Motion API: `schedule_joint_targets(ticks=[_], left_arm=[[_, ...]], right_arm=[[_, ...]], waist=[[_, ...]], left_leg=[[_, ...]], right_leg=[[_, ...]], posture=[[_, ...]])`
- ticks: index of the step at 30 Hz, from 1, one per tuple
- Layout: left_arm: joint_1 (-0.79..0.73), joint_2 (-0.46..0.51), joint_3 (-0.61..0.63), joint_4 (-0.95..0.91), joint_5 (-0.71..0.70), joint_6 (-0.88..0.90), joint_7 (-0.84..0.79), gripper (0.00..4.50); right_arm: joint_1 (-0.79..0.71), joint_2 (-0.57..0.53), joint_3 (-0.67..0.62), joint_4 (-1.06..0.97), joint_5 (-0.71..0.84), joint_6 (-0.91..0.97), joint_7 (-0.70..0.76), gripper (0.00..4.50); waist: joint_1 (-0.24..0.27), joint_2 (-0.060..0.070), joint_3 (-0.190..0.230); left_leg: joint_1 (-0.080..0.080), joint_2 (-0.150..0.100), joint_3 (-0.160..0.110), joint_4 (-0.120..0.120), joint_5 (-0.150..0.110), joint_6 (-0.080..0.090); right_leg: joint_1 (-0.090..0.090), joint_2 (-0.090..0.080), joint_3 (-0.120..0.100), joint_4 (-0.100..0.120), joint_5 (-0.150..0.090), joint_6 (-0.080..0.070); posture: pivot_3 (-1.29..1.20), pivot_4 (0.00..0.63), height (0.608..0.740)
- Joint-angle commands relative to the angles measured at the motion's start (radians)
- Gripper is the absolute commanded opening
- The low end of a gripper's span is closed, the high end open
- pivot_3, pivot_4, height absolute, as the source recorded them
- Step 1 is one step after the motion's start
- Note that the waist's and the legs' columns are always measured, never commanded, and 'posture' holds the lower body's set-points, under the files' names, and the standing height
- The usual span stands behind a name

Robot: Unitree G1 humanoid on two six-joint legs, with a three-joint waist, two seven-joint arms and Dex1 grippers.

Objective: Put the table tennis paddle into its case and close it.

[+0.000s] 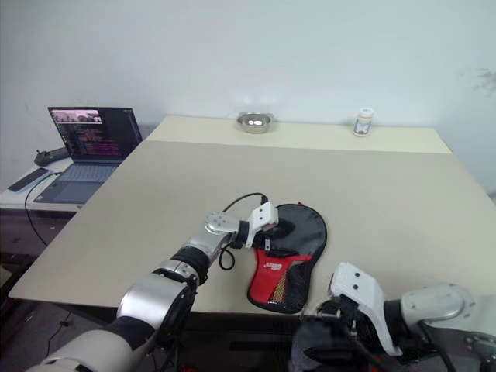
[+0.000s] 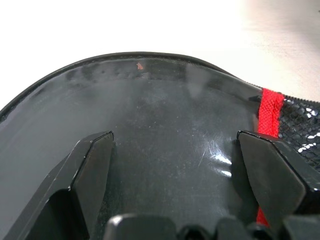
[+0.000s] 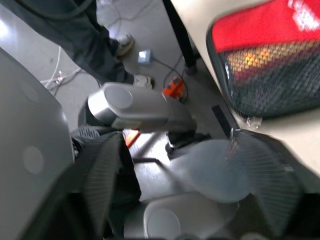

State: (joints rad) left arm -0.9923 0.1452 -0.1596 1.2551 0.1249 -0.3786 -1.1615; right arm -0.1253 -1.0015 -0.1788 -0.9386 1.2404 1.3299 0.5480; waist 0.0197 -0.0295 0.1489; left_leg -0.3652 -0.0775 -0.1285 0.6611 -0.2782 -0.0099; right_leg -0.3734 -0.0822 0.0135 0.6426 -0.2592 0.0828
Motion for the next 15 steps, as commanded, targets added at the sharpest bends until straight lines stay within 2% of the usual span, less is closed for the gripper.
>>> schedule_joint_targets(ticks=[1,4,6,9,10,15], left_arm=[[0.040,0.030,-0.004,0.027,0.018,0.016,0.000,4.31],[0.037,0.049,0.058,-0.023,-0.062,0.013,-0.068,4.31],[0.025,0.060,0.121,-0.105,-0.158,0.112,-0.144,4.31],[0.080,0.143,0.140,-0.389,-0.256,0.243,-0.278,4.31],[0.109,0.173,0.135,-0.482,-0.270,0.267,-0.296,4.31],[0.297,0.366,0.213,-0.893,-0.384,0.548,-0.240,4.31]], right_arm=[[-0.085,-0.002,-0.006,0.075,0.008,-0.055,-0.030,4.47],[-0.159,0.018,0.051,0.187,-0.134,-0.139,-0.017,4.47],[-0.191,0.051,0.092,0.267,-0.251,-0.256,0.019,4.47],[-0.241,0.085,0.181,0.397,-0.418,-0.428,0.115,4.47],[-0.254,0.091,0.202,0.439,-0.460,-0.476,0.150,4.47],[-0.377,0.176,0.284,0.781,-0.671,-0.758,0.311,4.47]], waist=[[-0.004,0.000,0.000],[-0.014,0.000,0.002],[-0.019,0.000,0.005],[-0.029,0.002,0.007],[-0.034,0.002,0.008],[-0.059,0.005,0.009]], left_leg=[[0.000,0.000,0.000,0.000,0.000,0.000],[0.000,0.000,0.000,0.000,0.000,0.000],[-0.001,0.000,0.001,0.000,0.000,0.000],[-0.013,0.000,0.000,0.001,0.001,0.000],[-0.018,0.000,0.001,0.002,0.001,-0.001],[-0.030,0.000,0.002,0.000,0.003,-0.006]], right_leg=[[0.000,0.000,0.000,0.000,0.000,0.000],[-0.001,0.000,0.000,0.000,0.000,0.000],[-0.003,0.000,0.000,0.001,0.000,0.000],[-0.016,0.001,0.000,0.004,0.001,-0.001],[-0.021,0.001,0.001,0.005,0.004,-0.006],[-0.035,0.000,0.002,0.004,0.004,-0.007]], posture=[[0.00,0.150,0.740],[0.00,0.150,0.740],[0.00,0.150,0.740],[0.00,0.150,0.740],[0.00,0.150,0.740],[0.00,0.150,0.740]])
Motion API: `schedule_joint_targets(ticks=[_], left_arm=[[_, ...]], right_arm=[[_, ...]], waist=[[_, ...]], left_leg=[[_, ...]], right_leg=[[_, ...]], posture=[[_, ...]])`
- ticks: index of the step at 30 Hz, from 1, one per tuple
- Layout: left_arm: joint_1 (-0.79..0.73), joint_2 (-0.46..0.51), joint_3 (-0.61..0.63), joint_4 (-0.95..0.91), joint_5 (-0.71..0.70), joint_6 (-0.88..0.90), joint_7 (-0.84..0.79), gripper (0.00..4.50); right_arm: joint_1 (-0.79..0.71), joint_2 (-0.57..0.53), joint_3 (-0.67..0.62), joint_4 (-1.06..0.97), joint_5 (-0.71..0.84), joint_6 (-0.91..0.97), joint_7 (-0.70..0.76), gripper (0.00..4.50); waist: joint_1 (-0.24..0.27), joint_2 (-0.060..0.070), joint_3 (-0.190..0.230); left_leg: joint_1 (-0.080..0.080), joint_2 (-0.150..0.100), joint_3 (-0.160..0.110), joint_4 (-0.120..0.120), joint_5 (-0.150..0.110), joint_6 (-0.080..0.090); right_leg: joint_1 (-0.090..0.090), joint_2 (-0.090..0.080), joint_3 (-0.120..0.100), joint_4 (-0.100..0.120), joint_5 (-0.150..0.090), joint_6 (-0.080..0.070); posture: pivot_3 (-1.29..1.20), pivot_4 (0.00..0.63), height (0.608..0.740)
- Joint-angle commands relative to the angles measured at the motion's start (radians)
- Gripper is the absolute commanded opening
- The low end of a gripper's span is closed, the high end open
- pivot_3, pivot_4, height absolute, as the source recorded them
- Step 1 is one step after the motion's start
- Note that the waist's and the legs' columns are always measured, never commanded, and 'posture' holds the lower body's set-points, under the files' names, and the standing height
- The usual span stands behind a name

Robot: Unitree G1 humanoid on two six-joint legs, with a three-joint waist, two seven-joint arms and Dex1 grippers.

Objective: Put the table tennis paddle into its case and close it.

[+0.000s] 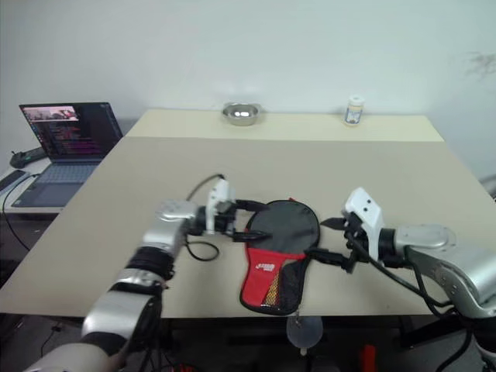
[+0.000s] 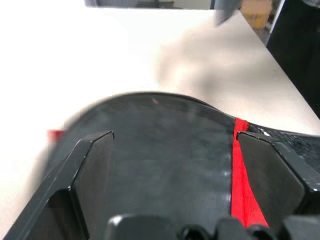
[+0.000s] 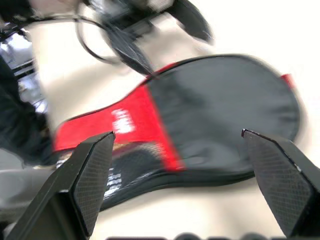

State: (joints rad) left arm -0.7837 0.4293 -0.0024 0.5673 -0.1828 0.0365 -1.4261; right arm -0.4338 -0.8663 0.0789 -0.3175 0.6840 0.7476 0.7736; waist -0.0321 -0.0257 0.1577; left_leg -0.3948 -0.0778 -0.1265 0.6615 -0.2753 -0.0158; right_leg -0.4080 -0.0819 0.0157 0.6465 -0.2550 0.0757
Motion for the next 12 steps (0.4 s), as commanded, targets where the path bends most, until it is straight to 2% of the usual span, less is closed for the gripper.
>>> schedule_joint_targets(ticks=[1,5,7,12], left_arm=[[0.134,0.113,0.071,-0.270,-0.088,0.160,0.043,4.31],[0.303,0.200,0.144,-0.466,-0.164,0.265,0.107,4.31],[0.326,0.197,0.131,-0.507,-0.166,0.285,0.155,4.31],[0.382,0.188,0.153,-0.459,-0.148,0.223,0.246,4.31]], right_arm=[[-0.095,0.061,0.032,0.237,-0.147,-0.234,0.120,4.47],[-0.177,0.117,0.065,0.463,-0.262,-0.403,0.232,4.47],[-0.207,0.130,0.055,0.565,-0.288,-0.464,0.283,4.47],[-0.205,0.190,0.050,0.614,-0.343,-0.510,0.284,4.47]], waist=[[-0.010,0.002,0.001],[-0.002,0.007,0.004],[0.005,0.008,0.005],[0.020,0.010,0.007]], left_leg=[[0.000,0.000,0.002,0.000,-0.001,-0.001],[0.000,0.000,0.002,0.000,-0.001,-0.001],[0.000,0.001,0.002,0.000,-0.001,-0.001],[0.001,0.000,0.001,0.000,-0.001,-0.001]], right_leg=[[-0.001,0.000,0.001,-0.001,0.000,0.000],[-0.001,-0.001,0.001,0.000,0.000,0.000],[-0.002,-0.001,0.001,0.000,0.000,-0.001],[0.001,-0.001,0.000,0.000,0.001,-0.002]], posture=[[0.00,0.150,0.740],[0.00,0.150,0.740],[0.00,0.150,0.740],[0.00,0.150,0.740]])
